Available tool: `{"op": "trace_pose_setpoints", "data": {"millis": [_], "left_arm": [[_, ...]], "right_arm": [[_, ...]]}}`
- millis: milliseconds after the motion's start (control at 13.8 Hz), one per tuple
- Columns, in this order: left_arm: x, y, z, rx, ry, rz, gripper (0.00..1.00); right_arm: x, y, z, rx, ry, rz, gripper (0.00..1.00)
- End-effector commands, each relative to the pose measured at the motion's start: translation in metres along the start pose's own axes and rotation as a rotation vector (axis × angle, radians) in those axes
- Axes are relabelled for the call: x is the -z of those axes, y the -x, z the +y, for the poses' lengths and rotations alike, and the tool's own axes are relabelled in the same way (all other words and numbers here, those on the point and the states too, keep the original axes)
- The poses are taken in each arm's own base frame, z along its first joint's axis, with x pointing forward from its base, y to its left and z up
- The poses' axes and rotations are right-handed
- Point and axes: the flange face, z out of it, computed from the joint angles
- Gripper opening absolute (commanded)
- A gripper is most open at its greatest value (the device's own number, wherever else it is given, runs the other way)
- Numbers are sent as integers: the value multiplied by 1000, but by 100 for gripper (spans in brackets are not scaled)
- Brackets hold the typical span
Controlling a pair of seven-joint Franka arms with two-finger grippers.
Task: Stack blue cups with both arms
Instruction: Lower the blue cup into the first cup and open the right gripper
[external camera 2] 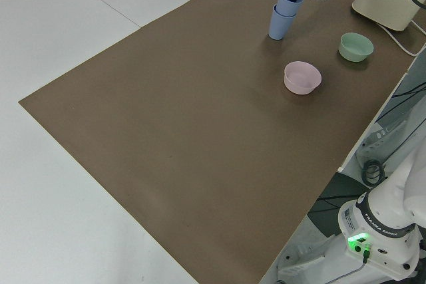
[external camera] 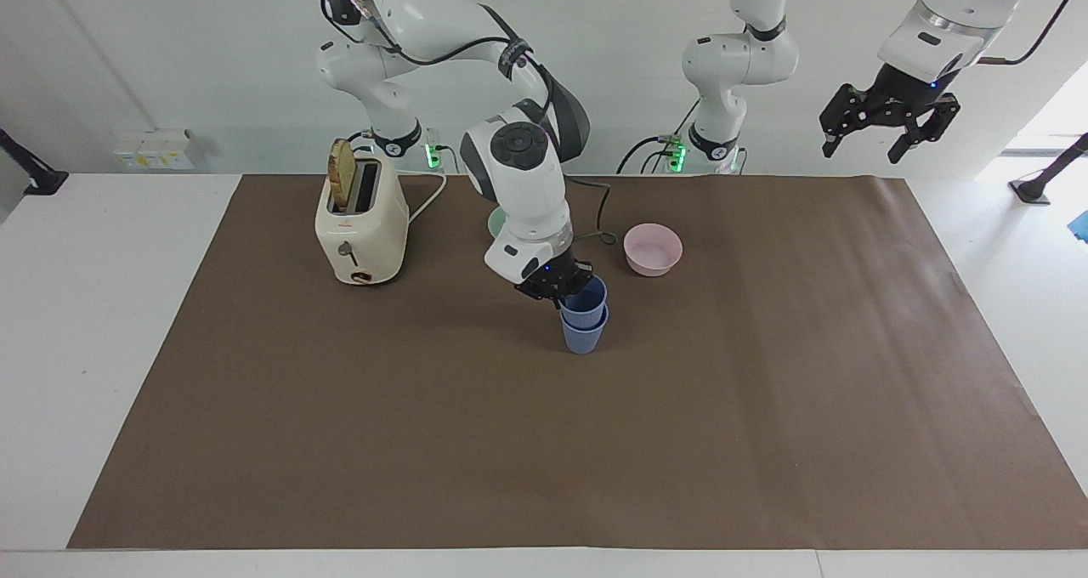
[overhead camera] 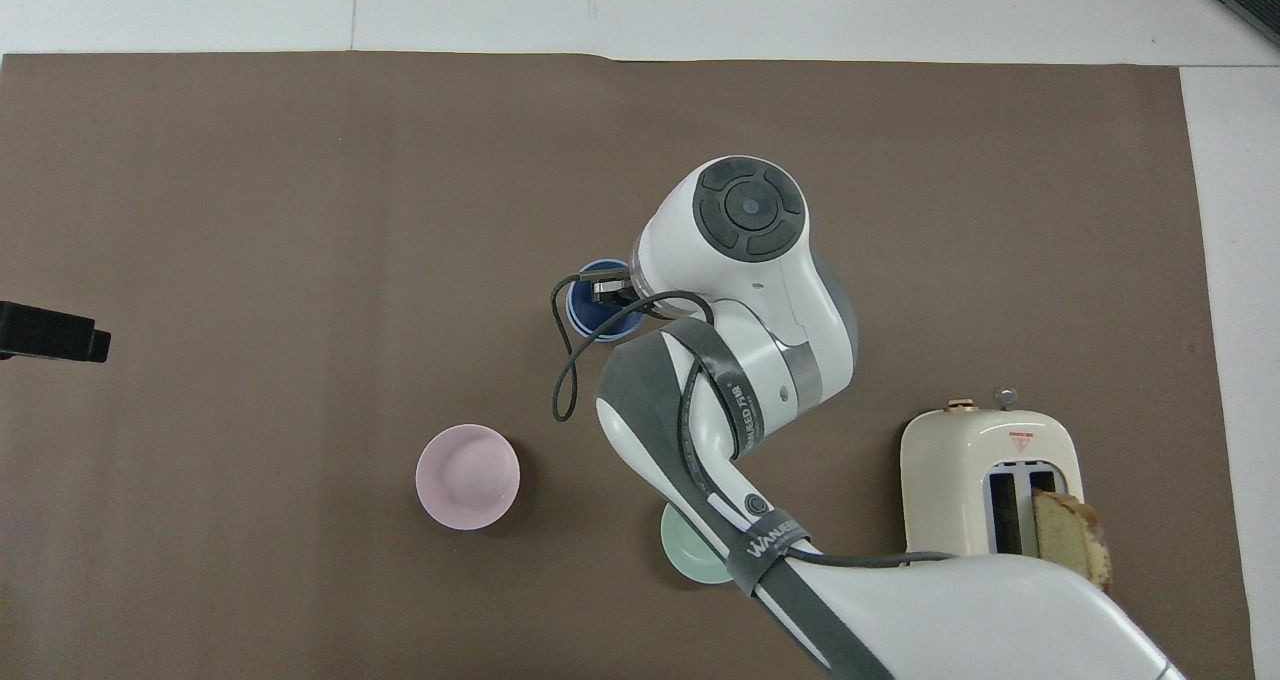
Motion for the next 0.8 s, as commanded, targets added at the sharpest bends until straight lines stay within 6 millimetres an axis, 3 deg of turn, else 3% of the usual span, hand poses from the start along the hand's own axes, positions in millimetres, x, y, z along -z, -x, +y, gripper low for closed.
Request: {"op": "trace_pose_setpoints", "data": {"millis": [0,72,434,507,579,652,724], "left_arm": [[-6,4,-2,8,14,-6,100],[-9,4,-1,5,13,-12,100],[-7,3,3,-10,11,1,100],[-7,3,2,-15,11,5,100],[-7,2,2,-15,10,9,100],[-7,2,2,-18,10,11,100],[-7,2,2,-18,10,12,100]], "right_arm": [[-1,0,1,-12,-11,13,21],[-1,1,1,-11,-11,12,29],[1,0,1,-13,-12,14,30],[2,0,0,-10,-9,12,40],[5,0,1,-9,-7,13,90],[11,-1,1,-10,-10,17,100],[18,-2,6,-16,-7,13,100]]}}
